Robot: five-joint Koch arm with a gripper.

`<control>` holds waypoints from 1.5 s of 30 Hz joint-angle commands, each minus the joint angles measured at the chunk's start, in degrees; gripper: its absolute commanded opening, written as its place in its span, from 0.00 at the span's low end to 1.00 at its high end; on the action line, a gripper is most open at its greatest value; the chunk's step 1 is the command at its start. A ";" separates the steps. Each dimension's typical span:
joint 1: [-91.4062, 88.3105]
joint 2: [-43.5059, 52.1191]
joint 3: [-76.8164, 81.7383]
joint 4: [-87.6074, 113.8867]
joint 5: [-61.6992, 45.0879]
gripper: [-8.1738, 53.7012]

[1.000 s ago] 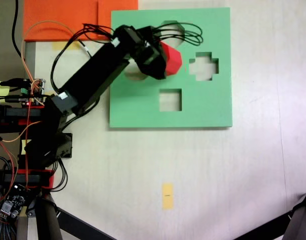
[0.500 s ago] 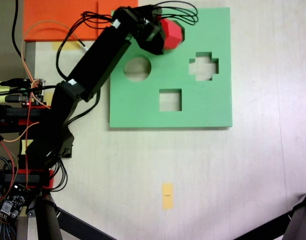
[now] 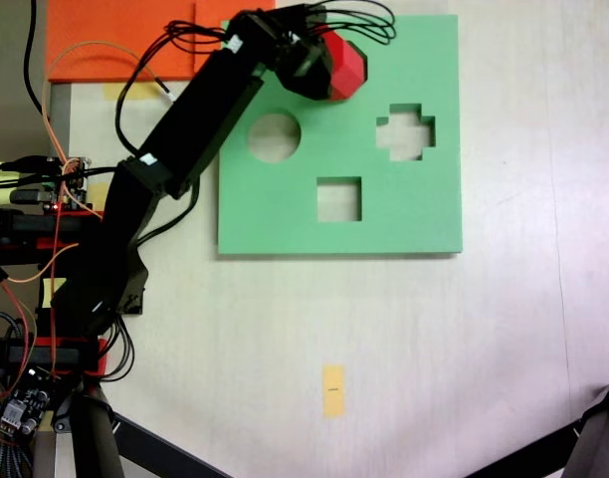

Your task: Put the octagonal pillar block into the corresponding hole

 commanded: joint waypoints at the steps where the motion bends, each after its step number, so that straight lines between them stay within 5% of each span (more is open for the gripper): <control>1: -0.97 0.97 -2.81 -2.99 1.67 0.43; 35: -0.18 -7.56 -4.57 -6.42 1.49 0.44; 40: -0.26 -7.56 -4.83 -6.77 0.26 0.75; 45: -0.26 -1.85 -4.83 -3.87 -0.35 0.93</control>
